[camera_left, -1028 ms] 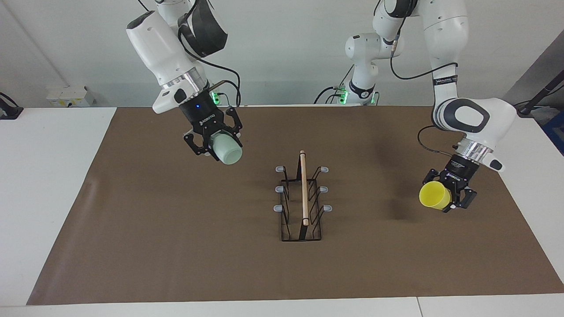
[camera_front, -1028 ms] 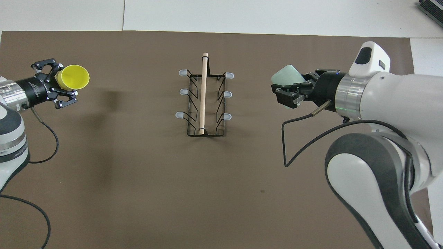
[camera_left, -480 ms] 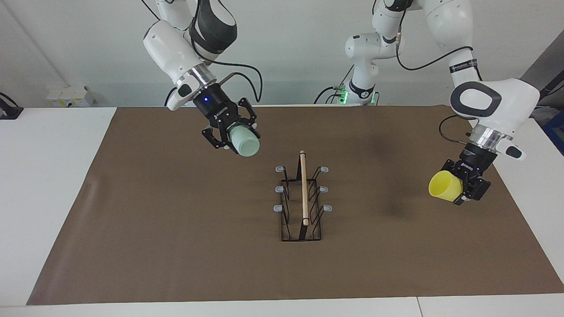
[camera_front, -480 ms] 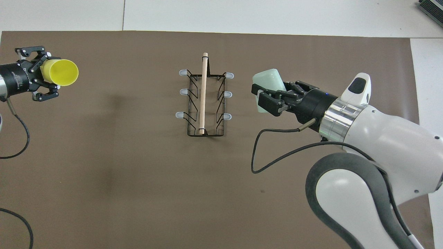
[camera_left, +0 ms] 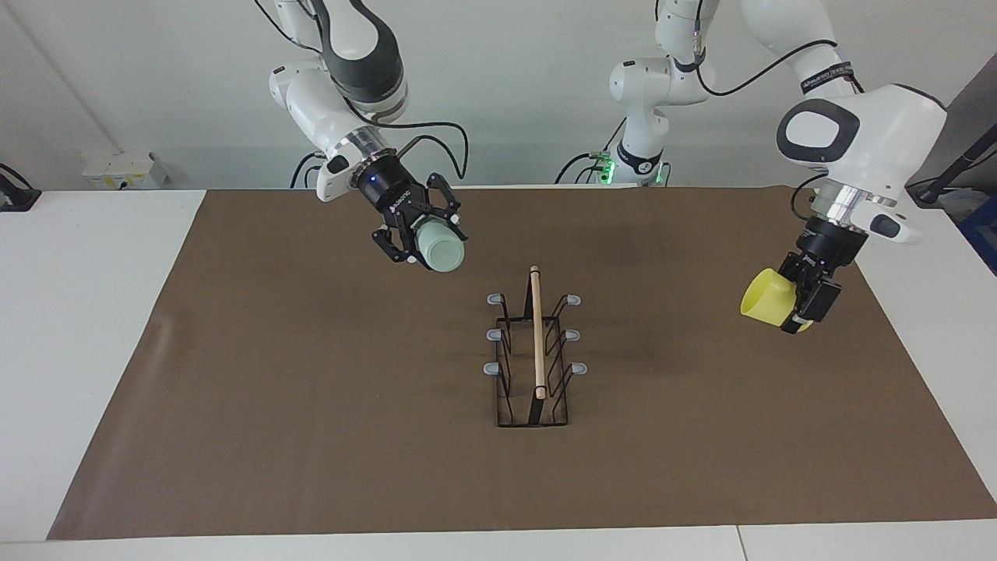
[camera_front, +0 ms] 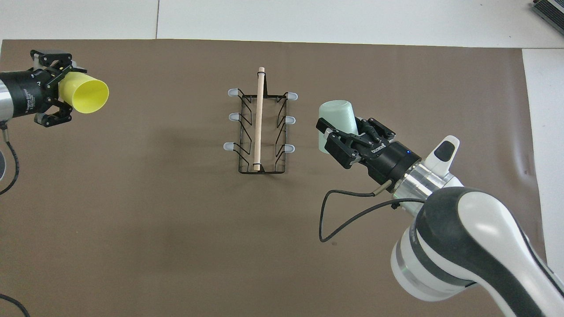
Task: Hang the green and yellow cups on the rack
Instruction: 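Carry the green cup toward the rack with the right gripper while left lifts yellow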
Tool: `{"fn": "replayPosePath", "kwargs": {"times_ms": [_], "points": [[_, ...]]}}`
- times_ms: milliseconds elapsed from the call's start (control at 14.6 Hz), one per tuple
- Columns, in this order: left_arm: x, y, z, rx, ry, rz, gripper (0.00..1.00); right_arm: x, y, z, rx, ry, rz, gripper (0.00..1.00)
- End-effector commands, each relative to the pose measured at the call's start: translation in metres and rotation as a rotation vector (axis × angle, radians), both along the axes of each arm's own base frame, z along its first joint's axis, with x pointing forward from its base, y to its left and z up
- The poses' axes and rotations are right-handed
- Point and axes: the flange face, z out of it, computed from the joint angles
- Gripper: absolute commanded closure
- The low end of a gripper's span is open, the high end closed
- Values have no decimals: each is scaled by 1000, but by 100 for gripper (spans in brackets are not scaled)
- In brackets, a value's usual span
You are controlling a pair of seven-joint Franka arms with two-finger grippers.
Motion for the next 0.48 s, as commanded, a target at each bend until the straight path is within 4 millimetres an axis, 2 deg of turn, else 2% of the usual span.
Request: {"fn": "replayPosePath", "kwargs": {"times_ms": [0, 274, 411], "points": [[-22, -29, 16, 106, -19, -92, 100, -16, 11, -19, 35, -116, -11, 100], [-31, -79, 20, 260, -49, -228, 100, -10, 26, -56, 10, -189, 41, 100], [-34, -100, 20, 312, -82, -278, 100, -11, 33, -67, 8, -231, 20, 100]]}}
